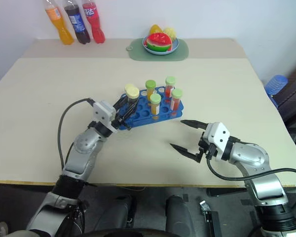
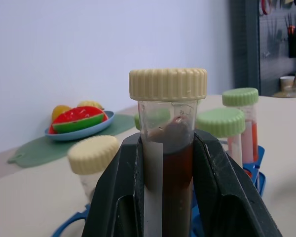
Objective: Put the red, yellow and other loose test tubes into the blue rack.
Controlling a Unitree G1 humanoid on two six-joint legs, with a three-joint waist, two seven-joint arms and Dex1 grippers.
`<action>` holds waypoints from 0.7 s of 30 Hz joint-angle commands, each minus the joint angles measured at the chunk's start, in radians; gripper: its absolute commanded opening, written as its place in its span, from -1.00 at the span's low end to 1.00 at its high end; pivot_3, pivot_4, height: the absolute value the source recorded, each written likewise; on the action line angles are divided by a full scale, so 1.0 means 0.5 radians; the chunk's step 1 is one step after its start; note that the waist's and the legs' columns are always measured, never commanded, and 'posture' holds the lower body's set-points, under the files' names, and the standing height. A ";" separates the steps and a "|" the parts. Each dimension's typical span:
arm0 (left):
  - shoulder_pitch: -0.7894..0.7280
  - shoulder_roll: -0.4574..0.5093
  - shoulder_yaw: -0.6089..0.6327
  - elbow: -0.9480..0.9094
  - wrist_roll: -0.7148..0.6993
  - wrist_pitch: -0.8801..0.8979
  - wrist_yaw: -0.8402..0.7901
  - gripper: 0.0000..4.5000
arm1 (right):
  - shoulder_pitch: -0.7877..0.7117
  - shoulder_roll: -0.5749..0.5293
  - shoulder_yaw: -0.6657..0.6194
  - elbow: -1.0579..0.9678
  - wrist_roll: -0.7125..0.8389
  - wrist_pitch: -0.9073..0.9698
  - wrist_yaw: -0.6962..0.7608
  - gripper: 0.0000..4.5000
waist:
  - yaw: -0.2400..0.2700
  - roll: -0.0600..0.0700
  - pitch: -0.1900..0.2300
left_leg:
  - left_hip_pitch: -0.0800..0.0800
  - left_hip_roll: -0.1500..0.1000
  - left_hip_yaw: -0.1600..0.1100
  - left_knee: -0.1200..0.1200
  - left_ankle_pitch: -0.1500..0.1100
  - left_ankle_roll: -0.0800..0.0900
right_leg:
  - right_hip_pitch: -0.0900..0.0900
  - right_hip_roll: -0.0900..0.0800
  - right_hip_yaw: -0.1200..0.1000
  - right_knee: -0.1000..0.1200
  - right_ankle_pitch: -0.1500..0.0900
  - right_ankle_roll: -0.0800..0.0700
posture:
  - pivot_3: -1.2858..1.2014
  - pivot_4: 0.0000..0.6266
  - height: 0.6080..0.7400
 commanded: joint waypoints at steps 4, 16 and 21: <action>0.042 -0.095 -0.054 0.041 -0.004 -0.043 -0.129 -0.56 | 0.035 -0.068 -0.095 -0.129 0.052 0.031 0.017 1.00 | 0.000 0.000 0.000 | 0.001 0.000 0.000 0.000 0.000 0.000 | 0.001 0.000 0.000 0.002 0.000 0.000 | 0.03 -0.52 1.00; 0.082 -0.051 0.074 -0.059 -0.045 0.141 -0.163 -0.56 | 0.067 -0.045 -0.111 -0.159 0.042 0.043 -0.007 1.00 | -0.003 0.000 -0.001 | 0.004 0.000 -0.001 0.002 0.000 0.001 | 0.003 0.001 -0.001 0.003 0.000 0.000 | 0.03 -0.52 1.00; 0.084 -0.029 0.091 -0.038 -0.025 0.116 -0.161 -0.56 | 0.045 -0.020 -0.076 -0.143 0.030 0.034 -0.021 1.00 | -0.002 0.000 -0.001 | 0.004 0.000 -0.001 0.002 0.000 0.001 | 0.003 0.001 -0.001 0.003 0.000 0.000 | 0.03 -0.52 1.00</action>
